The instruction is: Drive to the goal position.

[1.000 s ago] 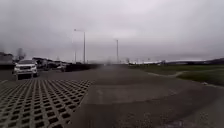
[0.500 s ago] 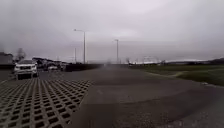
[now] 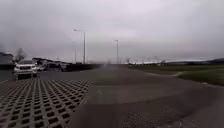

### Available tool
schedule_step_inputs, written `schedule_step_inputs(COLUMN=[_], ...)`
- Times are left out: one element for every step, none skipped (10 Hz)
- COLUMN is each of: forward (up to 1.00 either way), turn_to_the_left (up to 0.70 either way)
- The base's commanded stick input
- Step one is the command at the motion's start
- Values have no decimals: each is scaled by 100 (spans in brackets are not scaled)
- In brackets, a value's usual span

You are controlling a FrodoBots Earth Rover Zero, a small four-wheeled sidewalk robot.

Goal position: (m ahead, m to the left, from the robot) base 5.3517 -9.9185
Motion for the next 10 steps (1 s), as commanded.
schedule_step_inputs(forward=[6,7,7,7,8,8,20,47,85,85], turn_to_the_left=[0,0,0,0,0,0,0,0,-33,-34])
